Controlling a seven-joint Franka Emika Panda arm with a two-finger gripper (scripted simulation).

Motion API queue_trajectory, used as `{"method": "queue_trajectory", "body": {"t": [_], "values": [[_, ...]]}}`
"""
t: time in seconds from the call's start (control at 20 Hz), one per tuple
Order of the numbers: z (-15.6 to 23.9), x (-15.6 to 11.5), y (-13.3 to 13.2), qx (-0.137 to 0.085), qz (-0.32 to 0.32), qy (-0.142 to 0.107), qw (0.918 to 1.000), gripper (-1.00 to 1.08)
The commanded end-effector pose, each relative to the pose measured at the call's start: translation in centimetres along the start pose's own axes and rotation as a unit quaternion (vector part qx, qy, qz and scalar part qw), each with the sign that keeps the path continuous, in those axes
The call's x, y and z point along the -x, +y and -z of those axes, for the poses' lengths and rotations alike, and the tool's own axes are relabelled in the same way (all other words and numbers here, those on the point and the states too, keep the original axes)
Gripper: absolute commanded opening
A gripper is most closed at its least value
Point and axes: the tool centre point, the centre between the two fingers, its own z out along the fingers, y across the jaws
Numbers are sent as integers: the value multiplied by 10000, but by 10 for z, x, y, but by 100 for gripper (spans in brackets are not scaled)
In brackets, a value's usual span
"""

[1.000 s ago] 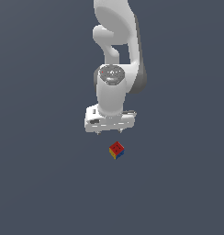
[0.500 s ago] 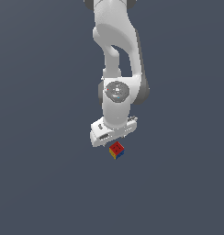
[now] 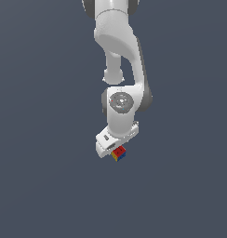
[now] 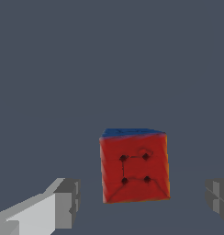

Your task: Pick up the object and move it to a goal position.

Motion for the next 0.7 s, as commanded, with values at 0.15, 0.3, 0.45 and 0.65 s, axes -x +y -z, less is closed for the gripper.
{"method": "queue_trajectory", "body": {"t": [0.15,0.3,0.45,0.65], "values": [[-4,-3,-1,-16,172,14,9999,100],[-5,-3,-1,-16,152,10,9999,100],[-10,-3,-1,-16,156,11,9999,100],[-28,-3,-1,-16,165,12,9999,100]]}}
